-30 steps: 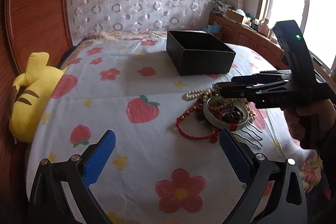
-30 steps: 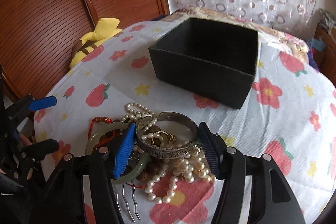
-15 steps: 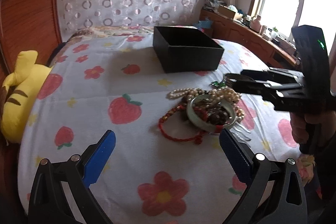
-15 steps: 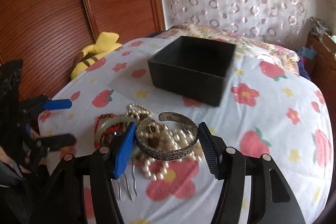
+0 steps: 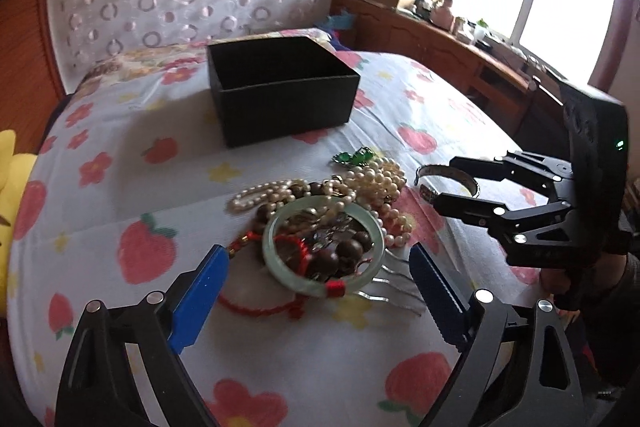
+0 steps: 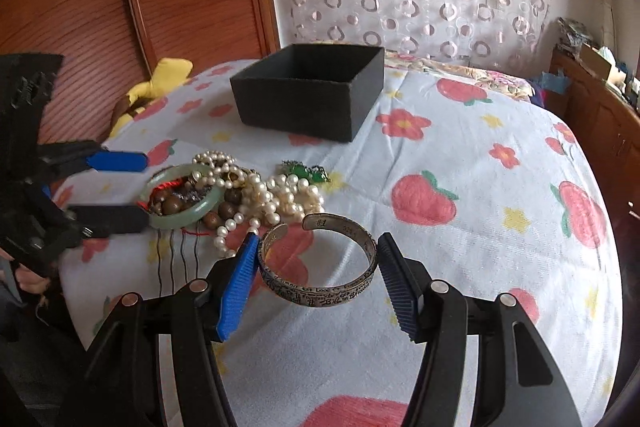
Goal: Organize jewelry
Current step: 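Grasp the pale green jade bangle with the left tool while the right holds the silver bangle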
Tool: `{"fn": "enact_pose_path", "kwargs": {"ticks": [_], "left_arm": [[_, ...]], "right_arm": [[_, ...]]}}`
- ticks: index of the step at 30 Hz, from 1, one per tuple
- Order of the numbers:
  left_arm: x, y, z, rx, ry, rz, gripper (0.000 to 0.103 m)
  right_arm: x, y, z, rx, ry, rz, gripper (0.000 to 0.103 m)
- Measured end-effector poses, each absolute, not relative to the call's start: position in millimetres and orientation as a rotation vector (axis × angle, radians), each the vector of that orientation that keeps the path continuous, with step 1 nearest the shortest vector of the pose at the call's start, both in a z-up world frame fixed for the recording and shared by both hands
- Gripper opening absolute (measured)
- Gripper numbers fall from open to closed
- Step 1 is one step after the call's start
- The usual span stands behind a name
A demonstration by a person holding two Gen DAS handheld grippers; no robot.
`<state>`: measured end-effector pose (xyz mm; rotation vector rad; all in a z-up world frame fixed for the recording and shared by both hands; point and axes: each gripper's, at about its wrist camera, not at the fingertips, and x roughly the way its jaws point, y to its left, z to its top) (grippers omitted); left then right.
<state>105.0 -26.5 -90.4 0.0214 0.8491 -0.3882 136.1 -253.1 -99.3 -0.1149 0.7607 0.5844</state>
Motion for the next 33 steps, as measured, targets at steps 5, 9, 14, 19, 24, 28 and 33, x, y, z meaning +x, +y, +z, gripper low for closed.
{"fn": "enact_pose_path", "kwargs": {"ticks": [5, 9, 14, 19, 24, 28, 33], "left_arm": [[116.9, -40.1, -97.0, 0.061, 0.885, -0.407, 0.082], [123.8, -45.4, -98.8, 0.09, 0.906, -0.397, 0.077], [128.8, -49.3, -101.2, 0.131, 0.924, -0.393, 0.076], [130.2, -56.1, -103.4, 0.203, 0.927, -0.377, 0.076], [132.6, -54.3, -103.6, 0.217, 0.924, -0.369, 0.076], [130.2, -50.7, -102.1, 0.216, 0.913, -0.371, 0.069], [123.6, -43.7, -95.1, 0.181, 0.873, -0.376, 0.069]], "right_arm": [[138.2, -257.3, -101.1, -0.091, 0.757, 0.582, 0.063], [136.8, -258.2, -100.8, -0.078, 0.752, 0.574, 0.063], [134.6, -256.8, -99.9, -0.083, 0.743, 0.571, 0.063], [134.0, -257.0, -99.5, -0.081, 0.736, 0.567, 0.063], [132.7, -256.2, -99.3, -0.084, 0.73, 0.567, 0.063], [132.5, -256.2, -99.2, -0.085, 0.73, 0.567, 0.063], [132.9, -254.9, -98.5, -0.088, 0.729, 0.566, 0.063]]}}
